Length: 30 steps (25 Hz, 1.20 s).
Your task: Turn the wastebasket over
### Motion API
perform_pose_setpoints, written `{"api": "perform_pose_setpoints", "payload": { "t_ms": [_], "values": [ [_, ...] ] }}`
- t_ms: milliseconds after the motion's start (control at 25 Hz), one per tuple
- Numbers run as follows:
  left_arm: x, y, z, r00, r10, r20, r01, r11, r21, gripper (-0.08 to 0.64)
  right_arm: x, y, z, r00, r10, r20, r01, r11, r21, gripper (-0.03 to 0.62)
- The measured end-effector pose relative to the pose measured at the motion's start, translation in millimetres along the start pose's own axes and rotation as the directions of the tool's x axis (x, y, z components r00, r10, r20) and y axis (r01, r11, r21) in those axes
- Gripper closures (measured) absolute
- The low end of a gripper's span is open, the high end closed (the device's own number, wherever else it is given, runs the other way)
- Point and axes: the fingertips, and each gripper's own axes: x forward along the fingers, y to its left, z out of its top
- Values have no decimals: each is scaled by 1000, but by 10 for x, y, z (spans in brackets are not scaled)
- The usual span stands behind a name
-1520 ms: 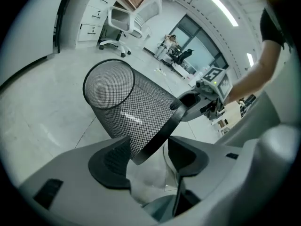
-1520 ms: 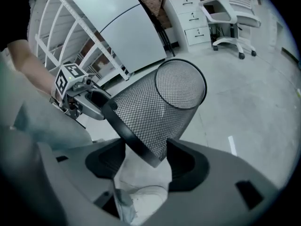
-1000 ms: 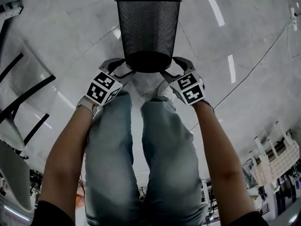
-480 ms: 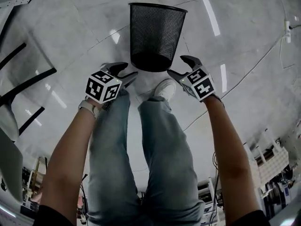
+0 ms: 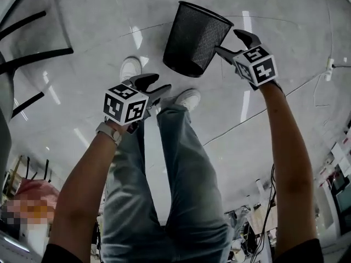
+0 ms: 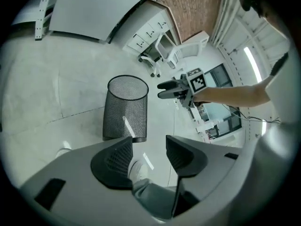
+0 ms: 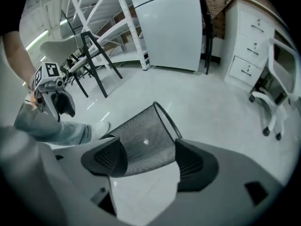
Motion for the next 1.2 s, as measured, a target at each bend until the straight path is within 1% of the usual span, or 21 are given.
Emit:
{"api": "perform_pose_setpoints", "payload": {
  "t_ms": [120,200,280,400,520,680,840,920,960,1040,1120,1200],
  "values": [
    [-35,2,-58,999,11,31,-9,999,-46,334,161,-171,178,999,-2,-45,-3,995,-104,218],
    [-62,24,-82,999,17,51,-13,997,-73,336,298,-271,246,997,-2,-78,-9,989,-149,207],
    [-97,66,-92,997,23,73,-16,995,-96,339,442,-331,309,994,11,-107,-29,986,-165,206],
    [-163,140,-122,994,37,103,-24,992,-128,342,663,-275,365,985,74,-156,-100,981,-167,206],
    [-221,227,-138,990,53,129,-32,987,-158,345,850,-141,321,964,142,-224,-189,960,-205,202],
    [-259,289,-124,988,59,142,-35,985,-166,345,961,-58,395,942,220,-254,-275,939,-204,187],
    [-262,324,-110,986,68,151,-40,983,-181,345,1002,78,359,898,297,-323,-370,909,-193,190],
    [-262,341,-70,985,68,162,-37,981,-189,347,993,142,351,886,315,-340,-395,897,-200,212],
    [-262,341,-55,984,66,164,-34,981,-190,348,977,182,351,881,326,-343,-409,889,-205,238],
    [-261,324,-36,985,59,162,-29,982,-184,351,924,279,347,867,362,-342,-441,877,-190,325],
    [-264,302,-13,986,52,157,-24,984,-174,351,859,368,368,855,408,-321,-465,877,-122,392],
    [-279,278,8,988,44,149,-20,986,-165,354,786,455,381,846,446,-293,-480,876,-53,430]
  ]
}}
